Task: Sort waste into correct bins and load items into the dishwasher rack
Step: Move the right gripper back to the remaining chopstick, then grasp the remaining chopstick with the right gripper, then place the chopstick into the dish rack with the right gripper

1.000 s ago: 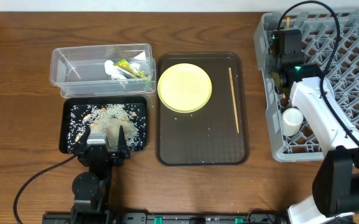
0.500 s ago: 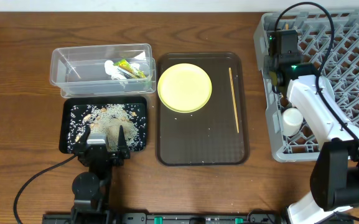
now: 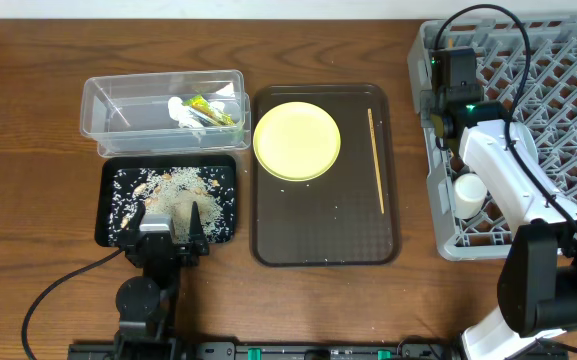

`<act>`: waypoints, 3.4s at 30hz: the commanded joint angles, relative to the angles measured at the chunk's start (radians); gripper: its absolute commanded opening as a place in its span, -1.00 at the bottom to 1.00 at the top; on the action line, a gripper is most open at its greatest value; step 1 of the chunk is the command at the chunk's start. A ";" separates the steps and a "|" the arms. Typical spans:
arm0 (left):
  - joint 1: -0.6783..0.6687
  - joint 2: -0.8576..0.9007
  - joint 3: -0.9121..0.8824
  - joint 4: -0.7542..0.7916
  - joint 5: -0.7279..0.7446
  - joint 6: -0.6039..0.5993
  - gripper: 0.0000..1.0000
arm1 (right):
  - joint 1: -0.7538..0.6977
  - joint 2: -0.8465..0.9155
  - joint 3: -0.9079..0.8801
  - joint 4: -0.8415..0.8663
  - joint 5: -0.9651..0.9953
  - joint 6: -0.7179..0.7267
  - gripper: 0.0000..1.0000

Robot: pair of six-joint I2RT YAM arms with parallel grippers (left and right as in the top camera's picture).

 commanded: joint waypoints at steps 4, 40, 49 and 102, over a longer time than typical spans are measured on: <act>0.006 0.000 -0.028 -0.024 -0.005 -0.005 0.80 | 0.040 0.002 -0.002 -0.010 -0.037 -0.036 -0.06; 0.006 0.000 -0.028 -0.024 -0.005 -0.005 0.80 | 0.284 0.237 -0.021 -0.253 -0.208 0.316 -0.46; 0.006 0.000 -0.028 -0.024 -0.005 -0.005 0.80 | 0.259 0.061 -0.021 -0.247 -0.225 0.285 -0.27; 0.006 0.000 -0.028 -0.024 -0.005 -0.005 0.80 | -0.052 -0.005 0.061 -0.154 -0.150 0.012 -0.98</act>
